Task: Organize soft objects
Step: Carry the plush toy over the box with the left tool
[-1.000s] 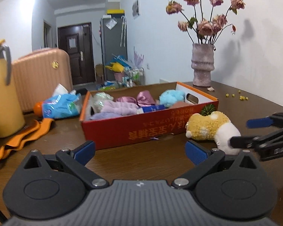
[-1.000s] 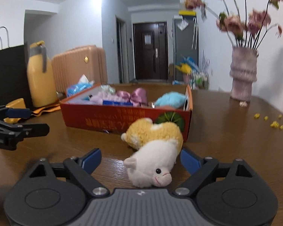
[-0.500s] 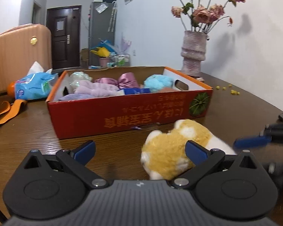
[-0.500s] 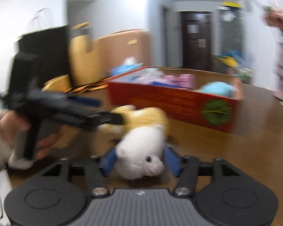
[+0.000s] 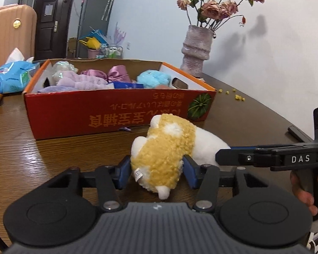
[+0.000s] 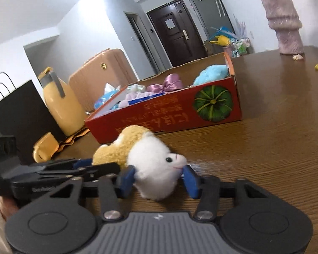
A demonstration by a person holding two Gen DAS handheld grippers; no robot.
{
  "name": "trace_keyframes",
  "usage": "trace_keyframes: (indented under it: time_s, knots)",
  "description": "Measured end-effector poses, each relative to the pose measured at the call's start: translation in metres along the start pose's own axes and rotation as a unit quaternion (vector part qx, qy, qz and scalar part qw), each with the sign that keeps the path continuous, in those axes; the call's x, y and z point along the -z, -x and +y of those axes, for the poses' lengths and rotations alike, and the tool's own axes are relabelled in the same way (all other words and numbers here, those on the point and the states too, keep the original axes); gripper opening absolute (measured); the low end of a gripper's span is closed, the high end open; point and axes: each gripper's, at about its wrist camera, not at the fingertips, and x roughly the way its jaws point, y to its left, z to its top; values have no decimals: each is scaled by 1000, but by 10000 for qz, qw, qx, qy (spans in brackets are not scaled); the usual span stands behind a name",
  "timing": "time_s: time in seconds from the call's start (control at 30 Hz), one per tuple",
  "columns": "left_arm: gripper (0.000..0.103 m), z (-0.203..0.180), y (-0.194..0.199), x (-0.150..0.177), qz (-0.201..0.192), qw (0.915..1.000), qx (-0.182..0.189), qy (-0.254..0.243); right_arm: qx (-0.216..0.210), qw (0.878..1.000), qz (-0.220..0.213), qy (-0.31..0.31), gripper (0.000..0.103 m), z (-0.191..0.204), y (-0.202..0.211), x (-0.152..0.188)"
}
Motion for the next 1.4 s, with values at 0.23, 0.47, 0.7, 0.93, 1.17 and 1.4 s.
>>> trace_keyframes:
  time_s: [0.23, 0.47, 0.7, 0.93, 1.17, 1.4]
  knots:
    - [51, -5, 7, 1, -80, 9999, 61, -122, 175, 9998, -118, 7, 43, 10, 4, 8]
    - [51, -34, 43, 8, -466, 9985, 161, -219, 220, 9991, -353, 57, 43, 25, 49, 19]
    - [51, -62, 77, -7, -818, 9955, 320, -351, 248, 9955, -873, 273, 43, 45, 101, 13]
    - [51, -74, 95, -20, -1014, 9931, 327, -486, 196, 9920, -1171, 422, 43, 57, 126, 6]
    - [51, -60, 76, -66, -886, 9930, 572, -535, 299, 9872, -1408, 682, 43, 58, 119, -27]
    - [50, -23, 20, -139, -567, 9962, 570, -340, 349, 9849, -1477, 837, 37, 48, 74, -102]
